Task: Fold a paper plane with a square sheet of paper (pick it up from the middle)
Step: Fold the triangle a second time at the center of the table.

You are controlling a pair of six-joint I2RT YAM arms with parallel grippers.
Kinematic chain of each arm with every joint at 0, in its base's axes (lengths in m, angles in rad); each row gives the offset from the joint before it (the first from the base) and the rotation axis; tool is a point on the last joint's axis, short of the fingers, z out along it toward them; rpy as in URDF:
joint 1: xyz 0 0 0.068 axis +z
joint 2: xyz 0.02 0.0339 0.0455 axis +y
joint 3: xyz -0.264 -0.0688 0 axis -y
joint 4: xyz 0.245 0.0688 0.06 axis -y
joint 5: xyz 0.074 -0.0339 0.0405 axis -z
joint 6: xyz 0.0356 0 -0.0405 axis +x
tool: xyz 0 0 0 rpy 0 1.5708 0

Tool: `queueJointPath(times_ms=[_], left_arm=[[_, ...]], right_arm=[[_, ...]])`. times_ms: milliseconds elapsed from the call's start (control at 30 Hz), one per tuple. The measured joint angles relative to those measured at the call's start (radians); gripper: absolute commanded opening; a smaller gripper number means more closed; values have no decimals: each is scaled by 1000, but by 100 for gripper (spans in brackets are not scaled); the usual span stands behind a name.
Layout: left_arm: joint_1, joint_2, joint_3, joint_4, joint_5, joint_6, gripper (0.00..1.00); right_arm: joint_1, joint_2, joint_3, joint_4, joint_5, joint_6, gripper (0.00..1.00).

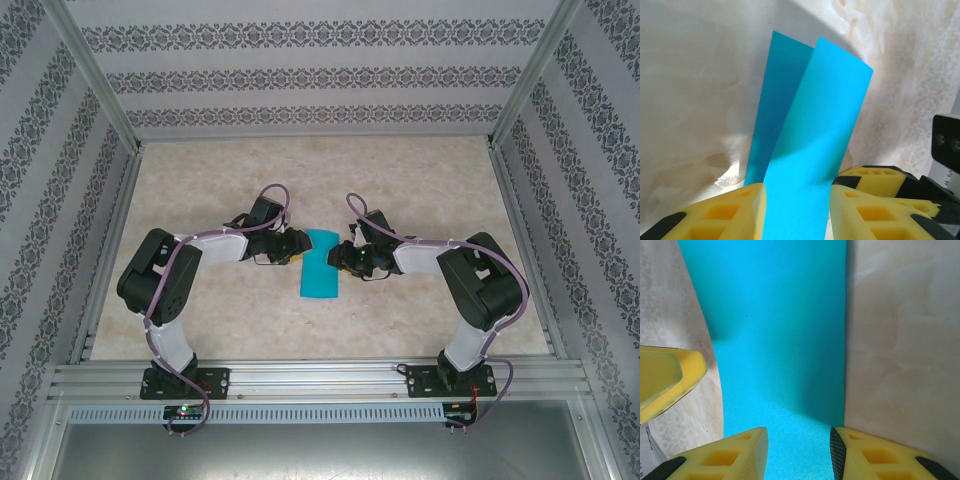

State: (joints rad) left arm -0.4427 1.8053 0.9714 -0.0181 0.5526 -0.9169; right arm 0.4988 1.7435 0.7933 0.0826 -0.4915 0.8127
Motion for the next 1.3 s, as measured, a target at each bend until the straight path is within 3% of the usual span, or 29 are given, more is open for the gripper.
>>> queueJointPath(times_ms=[1300], left_arm=[[0,53,19,62,108,-35,35]], right_arm=[[-5,-2,-8,15,-11,1,40]])
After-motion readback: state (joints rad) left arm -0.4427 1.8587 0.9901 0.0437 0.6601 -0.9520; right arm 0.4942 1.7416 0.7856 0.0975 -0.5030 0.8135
